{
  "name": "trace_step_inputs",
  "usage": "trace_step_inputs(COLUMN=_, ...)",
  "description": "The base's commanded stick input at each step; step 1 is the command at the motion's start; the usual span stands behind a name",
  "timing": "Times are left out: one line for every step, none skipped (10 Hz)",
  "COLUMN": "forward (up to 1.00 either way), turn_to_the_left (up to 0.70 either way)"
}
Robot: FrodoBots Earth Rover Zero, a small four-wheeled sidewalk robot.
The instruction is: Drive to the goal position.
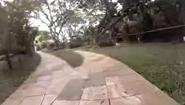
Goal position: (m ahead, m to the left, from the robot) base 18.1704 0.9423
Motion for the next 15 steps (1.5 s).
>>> trace_step_inputs(forward=1.0, turn_to_the_left=-0.39)
trace_step_inputs(forward=1.0, turn_to_the_left=-0.13)
trace_step_inputs(forward=1.0, turn_to_the_left=0.0)
trace_step_inputs(forward=1.0, turn_to_the_left=0.0)
trace_step_inputs(forward=1.0, turn_to_the_left=-0.02)
trace_step_inputs(forward=1.0, turn_to_the_left=-0.19)
trace_step_inputs(forward=1.0, turn_to_the_left=-0.35)
trace_step_inputs(forward=1.0, turn_to_the_left=-0.11)
trace_step_inputs(forward=1.0, turn_to_the_left=0.0)
trace_step_inputs(forward=1.0, turn_to_the_left=0.0)
trace_step_inputs(forward=1.0, turn_to_the_left=0.0)
trace_step_inputs(forward=1.0, turn_to_the_left=0.0)
trace_step_inputs(forward=1.0, turn_to_the_left=0.0)
trace_step_inputs(forward=1.0, turn_to_the_left=0.0)
trace_step_inputs(forward=1.0, turn_to_the_left=0.0)
